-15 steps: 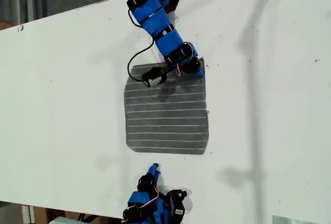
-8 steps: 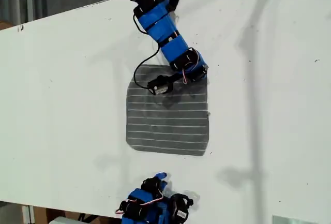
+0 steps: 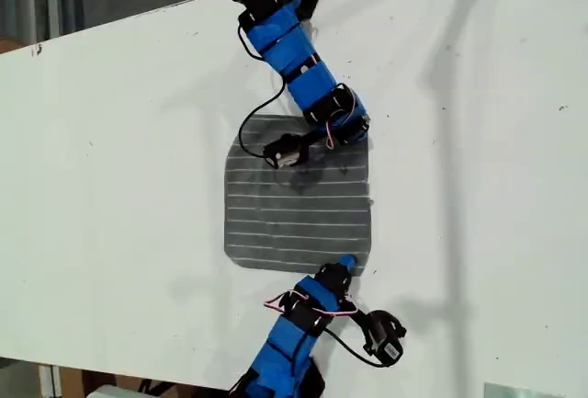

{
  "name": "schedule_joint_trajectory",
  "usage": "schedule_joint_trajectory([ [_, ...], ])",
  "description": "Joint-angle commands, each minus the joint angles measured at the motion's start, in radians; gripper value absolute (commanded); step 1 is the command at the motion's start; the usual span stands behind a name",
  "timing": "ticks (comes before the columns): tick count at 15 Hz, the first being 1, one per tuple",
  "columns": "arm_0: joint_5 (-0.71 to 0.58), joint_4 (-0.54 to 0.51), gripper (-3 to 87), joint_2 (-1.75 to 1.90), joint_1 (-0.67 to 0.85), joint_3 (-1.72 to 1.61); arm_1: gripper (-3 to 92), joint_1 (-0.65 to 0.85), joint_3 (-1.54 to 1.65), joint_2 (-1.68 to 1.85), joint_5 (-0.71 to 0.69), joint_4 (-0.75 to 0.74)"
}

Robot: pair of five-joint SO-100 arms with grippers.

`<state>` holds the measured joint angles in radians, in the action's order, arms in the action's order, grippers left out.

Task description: Grasp corners of a square towel and fold twice.

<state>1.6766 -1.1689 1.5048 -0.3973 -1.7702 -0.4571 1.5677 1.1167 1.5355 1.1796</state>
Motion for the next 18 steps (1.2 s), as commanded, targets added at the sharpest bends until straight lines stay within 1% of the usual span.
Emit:
schedule_joint_trajectory([
  [1,0.041,0.074,19.2,0.002,-0.031,-0.032,-0.1,-0.029,-0.005,-0.003,0.002,0.006],
  [2,0.049,0.109,19.2,-0.018,-0.034,-0.058,-0.1,-0.032,-0.006,-0.003,0.002,0.006],
  [4,0.067,0.126,19.4,-0.071,-0.034,-0.06,-0.1,-0.035,-0.006,-0.003,0.002,0.006],
  [5,0.064,0.153,19.5,-0.081,-0.031,-0.08,-0.1,-0.037,-0.008,-0.003,0.002,0.006],
  [6,0.064,0.192,19.5,-0.087,-0.028,-0.107,-0.1,-0.04,-0.012,-0.003,0.002,0.006],
  [8,0.064,0.333,19.2,-0.114,-0.017,-0.186,-0.1,-0.041,-0.025,-0.005,0.002,0.008],
  [9,0.057,0.42,16.1,-0.153,-0.017,-0.21,-0.1,-0.043,-0.029,-0.006,0.002,0.011],
  [10,0.06,0.469,-0.2,-0.206,-0.018,-0.195,-0.1,-0.046,-0.034,-0.006,0.002,0.012],
  [11,0.054,0.474,-0.2,-0.252,-0.025,-0.147,-0.1,-0.048,-0.044,-0.006,0.002,0.02],
  [12,0.043,0.433,-0.2,-0.275,-0.028,-0.078,-0.1,-0.052,-0.069,-0.006,0.002,0.038],
  [14,-0.008,0.236,-0.2,-0.287,-0.034,0.141,-0.1,-0.055,-0.161,0.002,0.002,0.129],
  [15,-0.055,0.153,-0.2,-0.282,-0.034,0.247,-0.1,-0.057,-0.215,0.017,0.002,0.183],
  [16,-0.124,0.101,-0.2,-0.272,-0.034,0.342,-0.1,-0.058,-0.256,0.046,0.0,0.229],
  [18,-0.265,0.089,-0.2,-0.219,-0.018,0.431,-0.1,-0.055,-0.275,0.147,-0.008,0.267],
])
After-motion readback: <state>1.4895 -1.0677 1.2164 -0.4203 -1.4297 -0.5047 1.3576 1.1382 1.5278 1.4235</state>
